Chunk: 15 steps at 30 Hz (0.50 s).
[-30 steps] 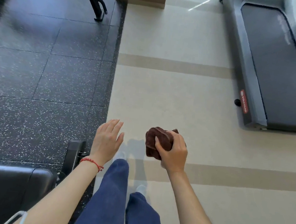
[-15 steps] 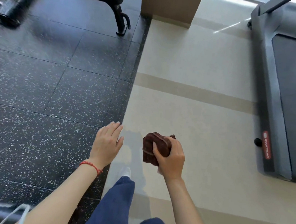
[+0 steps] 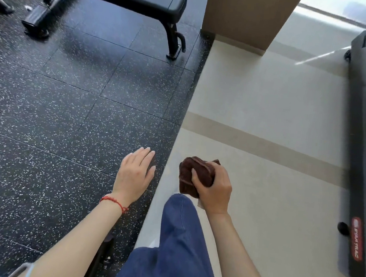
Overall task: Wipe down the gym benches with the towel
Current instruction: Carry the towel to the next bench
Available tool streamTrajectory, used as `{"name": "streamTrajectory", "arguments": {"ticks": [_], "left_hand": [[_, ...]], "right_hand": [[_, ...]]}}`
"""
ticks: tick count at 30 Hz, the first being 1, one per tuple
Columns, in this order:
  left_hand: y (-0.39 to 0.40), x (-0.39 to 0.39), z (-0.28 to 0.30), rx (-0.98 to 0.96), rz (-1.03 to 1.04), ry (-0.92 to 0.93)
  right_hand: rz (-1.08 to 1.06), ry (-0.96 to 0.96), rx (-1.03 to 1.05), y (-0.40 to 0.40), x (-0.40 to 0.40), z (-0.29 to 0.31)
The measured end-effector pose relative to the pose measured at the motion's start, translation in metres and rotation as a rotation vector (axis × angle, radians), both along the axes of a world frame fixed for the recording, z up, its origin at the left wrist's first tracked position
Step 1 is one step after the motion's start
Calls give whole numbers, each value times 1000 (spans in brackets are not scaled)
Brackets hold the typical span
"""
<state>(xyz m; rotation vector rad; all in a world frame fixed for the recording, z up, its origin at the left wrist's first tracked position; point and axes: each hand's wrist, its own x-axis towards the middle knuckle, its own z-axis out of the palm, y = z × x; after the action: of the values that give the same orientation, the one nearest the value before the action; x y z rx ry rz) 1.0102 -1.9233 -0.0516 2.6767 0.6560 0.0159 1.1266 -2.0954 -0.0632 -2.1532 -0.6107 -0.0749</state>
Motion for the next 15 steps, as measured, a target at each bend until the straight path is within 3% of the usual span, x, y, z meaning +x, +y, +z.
{"name": "streamTrajectory", "arguments": {"ticks": [15], "left_hand": [[167,175,16,35,143,0]], "right_hand": [[115,30,14,175,200,15]]}}
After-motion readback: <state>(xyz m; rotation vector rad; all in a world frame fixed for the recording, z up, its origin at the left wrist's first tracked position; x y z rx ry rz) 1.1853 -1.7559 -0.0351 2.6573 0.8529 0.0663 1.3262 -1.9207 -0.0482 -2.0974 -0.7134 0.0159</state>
